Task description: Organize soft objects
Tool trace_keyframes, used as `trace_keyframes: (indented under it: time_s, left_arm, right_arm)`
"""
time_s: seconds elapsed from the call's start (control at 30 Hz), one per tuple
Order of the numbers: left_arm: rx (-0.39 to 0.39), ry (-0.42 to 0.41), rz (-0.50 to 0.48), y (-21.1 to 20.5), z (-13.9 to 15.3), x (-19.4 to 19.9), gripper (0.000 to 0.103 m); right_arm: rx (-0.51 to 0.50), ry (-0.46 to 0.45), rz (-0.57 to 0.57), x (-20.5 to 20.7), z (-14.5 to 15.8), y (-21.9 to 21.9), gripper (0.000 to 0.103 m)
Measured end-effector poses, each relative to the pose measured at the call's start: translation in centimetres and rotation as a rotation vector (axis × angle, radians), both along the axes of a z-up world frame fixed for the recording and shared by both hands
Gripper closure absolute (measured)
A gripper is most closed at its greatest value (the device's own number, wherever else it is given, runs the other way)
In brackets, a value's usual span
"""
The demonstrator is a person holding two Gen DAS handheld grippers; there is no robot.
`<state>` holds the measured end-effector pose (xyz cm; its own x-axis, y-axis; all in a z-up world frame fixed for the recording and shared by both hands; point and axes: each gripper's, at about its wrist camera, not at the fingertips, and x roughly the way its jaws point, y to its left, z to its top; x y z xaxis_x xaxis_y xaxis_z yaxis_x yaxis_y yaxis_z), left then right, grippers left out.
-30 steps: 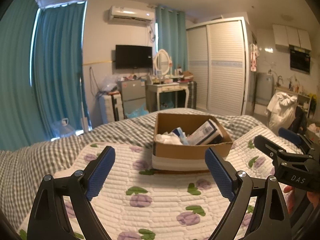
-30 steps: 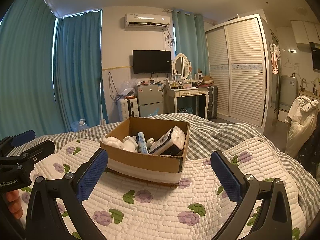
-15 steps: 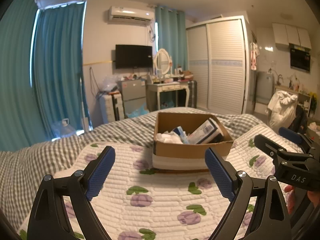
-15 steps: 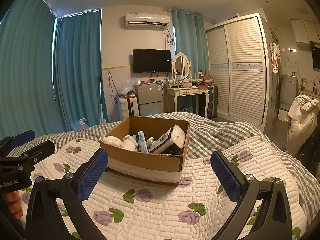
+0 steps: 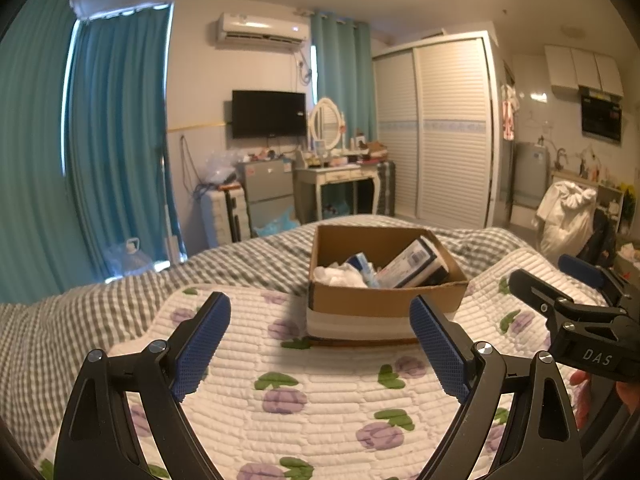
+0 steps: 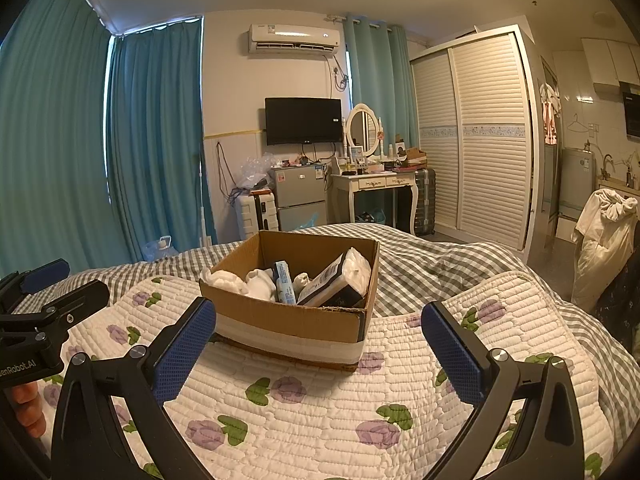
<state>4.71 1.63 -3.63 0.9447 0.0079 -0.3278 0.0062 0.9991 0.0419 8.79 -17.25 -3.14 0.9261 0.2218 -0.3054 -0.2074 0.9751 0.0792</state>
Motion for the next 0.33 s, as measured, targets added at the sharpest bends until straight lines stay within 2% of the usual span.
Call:
trace_keyframes:
  time_s: [0.33]
  left_arm:
    - [-0.018, 0.008, -0.001, 0.69, 0.04, 0.07, 0.011]
  right_arm:
    - [0.002, 0.002, 0.000, -0.02, -0.23, 0.01, 0.000]
